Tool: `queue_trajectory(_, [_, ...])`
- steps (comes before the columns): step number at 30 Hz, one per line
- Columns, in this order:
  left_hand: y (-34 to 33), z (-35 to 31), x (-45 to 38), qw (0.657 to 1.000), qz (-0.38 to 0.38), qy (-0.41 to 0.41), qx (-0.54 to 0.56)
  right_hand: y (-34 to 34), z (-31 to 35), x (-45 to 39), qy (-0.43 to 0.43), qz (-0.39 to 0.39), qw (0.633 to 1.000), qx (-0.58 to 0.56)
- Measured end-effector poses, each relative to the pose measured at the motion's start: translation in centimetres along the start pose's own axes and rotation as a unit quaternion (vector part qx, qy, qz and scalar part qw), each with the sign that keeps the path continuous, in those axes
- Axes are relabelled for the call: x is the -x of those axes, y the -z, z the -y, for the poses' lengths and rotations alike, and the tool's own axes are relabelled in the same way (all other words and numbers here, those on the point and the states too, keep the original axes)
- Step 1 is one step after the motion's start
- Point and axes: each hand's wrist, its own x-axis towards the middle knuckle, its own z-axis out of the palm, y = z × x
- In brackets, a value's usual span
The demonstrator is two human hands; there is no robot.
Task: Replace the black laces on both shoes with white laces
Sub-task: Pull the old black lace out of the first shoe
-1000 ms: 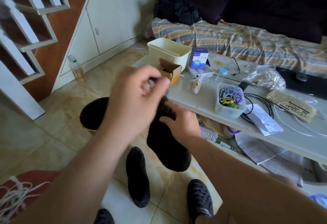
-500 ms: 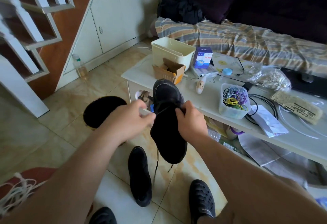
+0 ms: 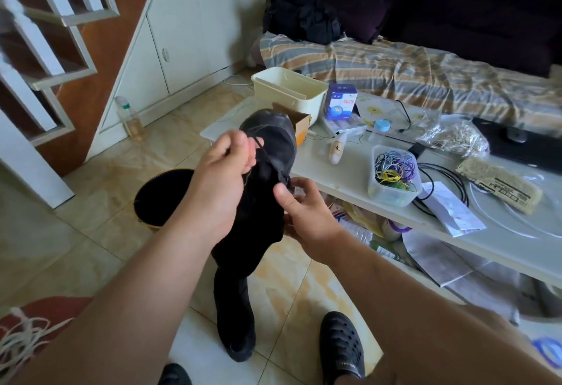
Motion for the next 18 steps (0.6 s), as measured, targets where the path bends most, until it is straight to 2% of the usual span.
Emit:
queue_trajectory(2, [0.2, -1.0, -0.3, 0.996, -0.015, -0.014, 0.086, 0.4, -0.1, -0.3, 0.019, 0.042, 0.999, 0.01])
queue_trajectory(4, [0.5, -1.9, -0.4, 0.988, -0.022, -0.028, 0.153, 0.7, 0.0, -0.8, 0.028, 0.047, 0.998, 0.032])
queue_trajectory(8, [0.9, -3.9, -0.4, 0.968, -0.015, 0.005, 0.25, 1.4, 0.1, -1.1, 0.003, 0.058, 0.998, 0.005])
queue_trajectory(14, [1.2, -4.6, -0.8, 0.928, -0.01, 0.082, 0.362, 2.0, -0.4, -0.4, -0.08, 0.253, 0.961, -0.077])
queue_trajectory(16, [1.3, -4.2, -1.0, 0.922, -0.03, 0.1, 0.373, 1.5, -0.2, 0.1, -0.08, 0.239, 0.967, -0.039])
queue_trajectory(18, [1.5, -3.9, -1.3, 0.928, -0.054, 0.102, 0.353, 1.0, 0.5, 0.6, -0.053, 0.151, 0.987, 0.028])
